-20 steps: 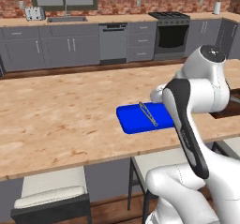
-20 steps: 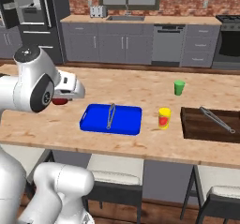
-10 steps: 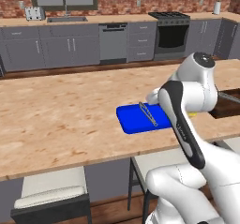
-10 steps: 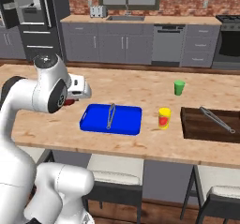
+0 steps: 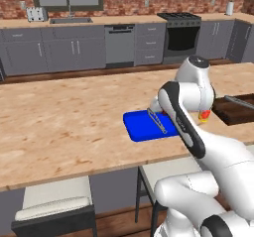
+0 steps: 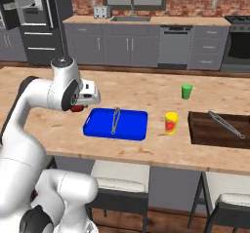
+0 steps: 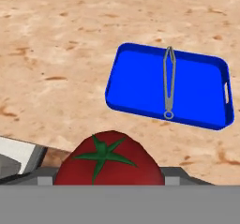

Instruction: Gather the tomato and garlic from the fridge and place them on a tray on the dining counter. Then gather the fish and chicken drumstick from the fridge and place them on the other tray.

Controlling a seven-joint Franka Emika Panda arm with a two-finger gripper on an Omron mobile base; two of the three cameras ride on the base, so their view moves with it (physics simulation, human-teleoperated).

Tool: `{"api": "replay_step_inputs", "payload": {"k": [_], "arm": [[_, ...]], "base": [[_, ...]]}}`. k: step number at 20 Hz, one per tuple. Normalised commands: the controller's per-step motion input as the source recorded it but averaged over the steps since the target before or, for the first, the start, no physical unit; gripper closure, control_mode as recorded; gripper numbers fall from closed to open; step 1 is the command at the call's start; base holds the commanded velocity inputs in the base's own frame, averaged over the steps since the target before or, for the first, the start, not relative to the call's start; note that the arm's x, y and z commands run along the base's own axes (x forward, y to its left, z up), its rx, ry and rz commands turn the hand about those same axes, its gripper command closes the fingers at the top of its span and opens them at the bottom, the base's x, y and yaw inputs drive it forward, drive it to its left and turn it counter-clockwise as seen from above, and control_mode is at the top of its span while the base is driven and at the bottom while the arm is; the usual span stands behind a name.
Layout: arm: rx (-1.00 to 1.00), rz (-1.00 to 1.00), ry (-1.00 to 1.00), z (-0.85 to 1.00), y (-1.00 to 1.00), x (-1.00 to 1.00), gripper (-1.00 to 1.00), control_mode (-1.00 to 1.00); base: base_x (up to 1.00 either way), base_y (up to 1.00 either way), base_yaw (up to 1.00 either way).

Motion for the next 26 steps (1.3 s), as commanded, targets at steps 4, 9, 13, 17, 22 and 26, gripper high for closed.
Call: {"api": "replay_step_inputs", "payload": {"k": [4,9,13,17,22,26], "arm": [[-0.04,0.00,0.29,-0.11,0.00,0.52,1.00,-1.00],[-0.06,0.00,0.29,-0.23,0.00,0.41,1.00,-1.00],[-0.04,0.00,0.17,-0.37,0.00,0.48,1.00,-1.00],[-0.02,0.00,0.03,-0.61,0.00,0.31,1.00,-1.00],[0.00,0.00,-0.01,-0.56,0.00,0.38,1.00,-1.00],[0.00,0.00,-0.06,-0.49,0.00,0.35,1.00,-1.00]], "base": [[0.00,0.00,0.00],[0.00,0.00,0.00],[0.00,0.00,0.00],[0.00,0.00,0.00],[0.00,0.00,0.00],[0.00,0.00,0.00]]}}
